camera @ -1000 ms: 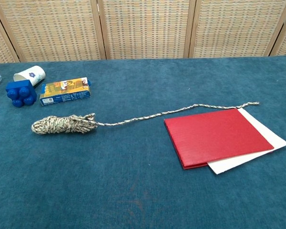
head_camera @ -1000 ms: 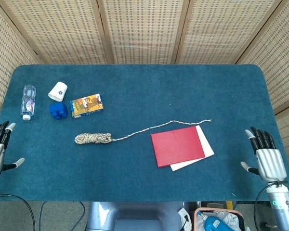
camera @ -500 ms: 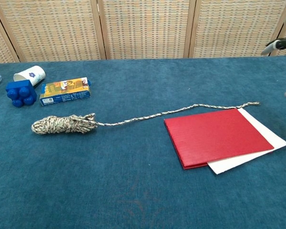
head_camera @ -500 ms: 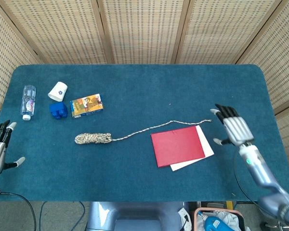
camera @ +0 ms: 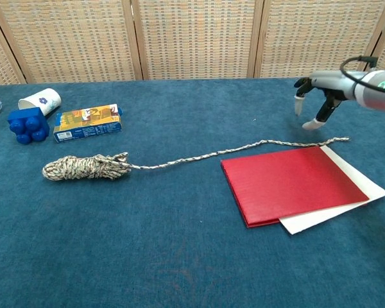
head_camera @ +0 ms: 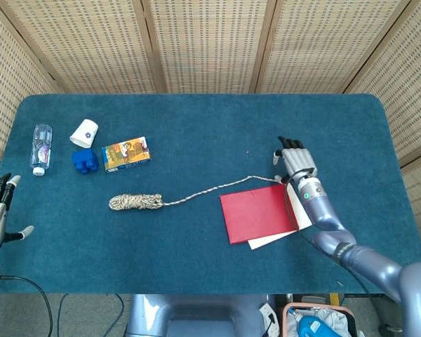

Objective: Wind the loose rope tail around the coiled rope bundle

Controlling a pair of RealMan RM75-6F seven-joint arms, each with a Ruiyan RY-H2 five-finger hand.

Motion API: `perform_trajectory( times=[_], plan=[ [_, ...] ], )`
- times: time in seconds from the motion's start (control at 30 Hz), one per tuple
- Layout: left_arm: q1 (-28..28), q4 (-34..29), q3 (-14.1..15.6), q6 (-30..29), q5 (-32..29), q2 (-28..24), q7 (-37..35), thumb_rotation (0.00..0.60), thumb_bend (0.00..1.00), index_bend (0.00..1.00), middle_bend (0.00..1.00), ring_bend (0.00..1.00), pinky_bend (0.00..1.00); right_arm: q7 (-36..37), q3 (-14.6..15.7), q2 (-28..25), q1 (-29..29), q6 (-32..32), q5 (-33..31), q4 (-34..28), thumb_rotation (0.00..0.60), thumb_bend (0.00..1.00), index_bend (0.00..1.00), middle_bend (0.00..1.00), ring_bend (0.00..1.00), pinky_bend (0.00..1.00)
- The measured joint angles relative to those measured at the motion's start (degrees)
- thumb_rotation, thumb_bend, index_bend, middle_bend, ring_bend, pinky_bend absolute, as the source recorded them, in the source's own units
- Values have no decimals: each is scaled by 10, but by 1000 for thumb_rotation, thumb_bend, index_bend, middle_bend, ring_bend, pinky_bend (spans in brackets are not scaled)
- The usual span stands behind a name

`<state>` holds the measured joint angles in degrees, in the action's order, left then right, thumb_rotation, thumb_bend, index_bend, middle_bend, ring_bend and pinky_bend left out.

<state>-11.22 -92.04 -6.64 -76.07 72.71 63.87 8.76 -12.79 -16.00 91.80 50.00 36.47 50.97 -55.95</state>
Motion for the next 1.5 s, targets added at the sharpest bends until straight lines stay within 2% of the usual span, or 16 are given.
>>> perform_trajectory(
  times=[0.3,0.87,1.13,1.5],
  plan=[
    [-7,7,-2,10,-8,5,3,600,0,0,0,0,0,-4,14,57,18,-19,-3,61,600,257,445,0,0,0],
    [-7,12,-4,11,-15,5,-4,600,0,0,0,0,0,-25,20,113,32,-38,-11,158,600,267,469,0,0,0],
    [-6,10,-6,10,-16,2,-10,600,0,0,0,0,0,-22,20,118,33,-39,4,172,600,308,511,0,0,0],
    [-5,7,-5,9,-16,-2,-15,600,0,0,0,0,0,-45,27,129,34,-31,22,199,600,310,513,0,0,0]
  ],
)
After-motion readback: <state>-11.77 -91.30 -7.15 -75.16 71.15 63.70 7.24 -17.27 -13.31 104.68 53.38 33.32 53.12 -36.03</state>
